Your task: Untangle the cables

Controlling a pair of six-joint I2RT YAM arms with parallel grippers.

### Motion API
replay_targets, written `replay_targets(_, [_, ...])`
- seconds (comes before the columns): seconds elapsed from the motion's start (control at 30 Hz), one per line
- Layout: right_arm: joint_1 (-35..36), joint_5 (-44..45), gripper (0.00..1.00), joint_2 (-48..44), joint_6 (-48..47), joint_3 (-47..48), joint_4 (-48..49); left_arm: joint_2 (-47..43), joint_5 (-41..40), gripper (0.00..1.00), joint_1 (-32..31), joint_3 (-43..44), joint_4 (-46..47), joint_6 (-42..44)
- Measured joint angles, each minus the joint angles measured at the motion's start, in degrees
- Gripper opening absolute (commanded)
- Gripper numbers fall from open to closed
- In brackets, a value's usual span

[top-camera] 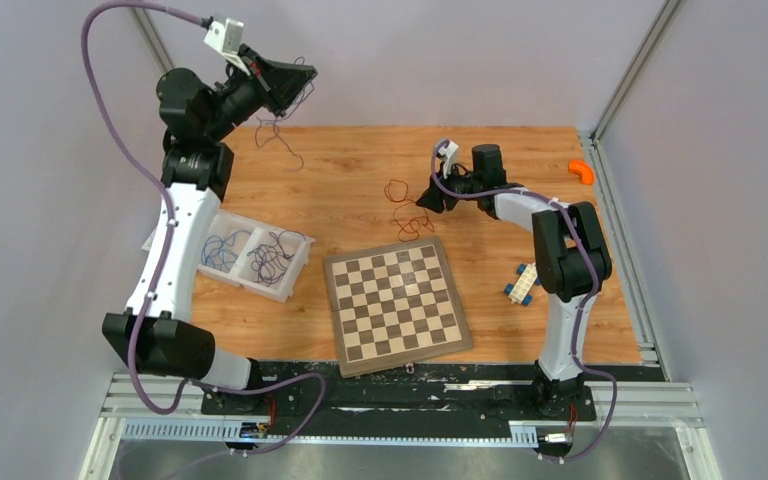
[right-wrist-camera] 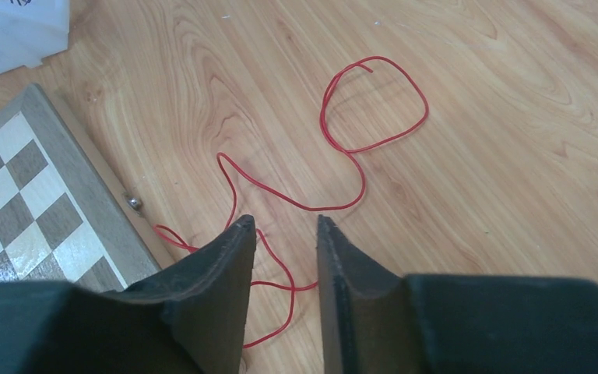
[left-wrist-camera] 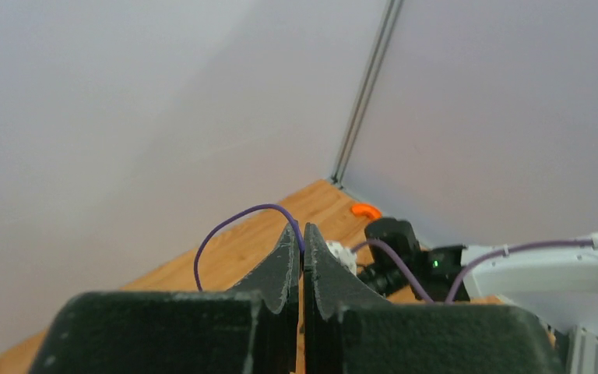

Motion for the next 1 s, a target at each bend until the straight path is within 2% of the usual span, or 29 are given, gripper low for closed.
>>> replay_targets(0.13, [-0.37,-0.02,0.45,-1.36,-0.44,0.02,-2.23,-7.98,2.47,0.00,3.63,-9.25,-3.08,2.40])
replay_targets(0.33, [-1.33,-0.07,0.80,-4.46,-0.37,0.11,-3.28,-19.28,6.27,0.00,11.41,-23.41,-10.51,5.55])
replay_targets(0.47, [-1.62,0.11,0.95,-5.22,-0.44,0.22,-3.58,-25.27,10.34,0.00,12.33,-31.26,-14.58,7.87])
replay_targets(0.6, [-1.64,0.79,0.98,-5.29,-0.48,0.35,-4.66,-29.09,12.37,0.00,13.86,-36.06,-17.53,9.25])
replay_targets(1.0, [-1.64,1.49,0.99,-5.42,-0.48,0.52,-6.03,-30.86,12.50,0.00,27.69,-43.78,-20.72,9.62])
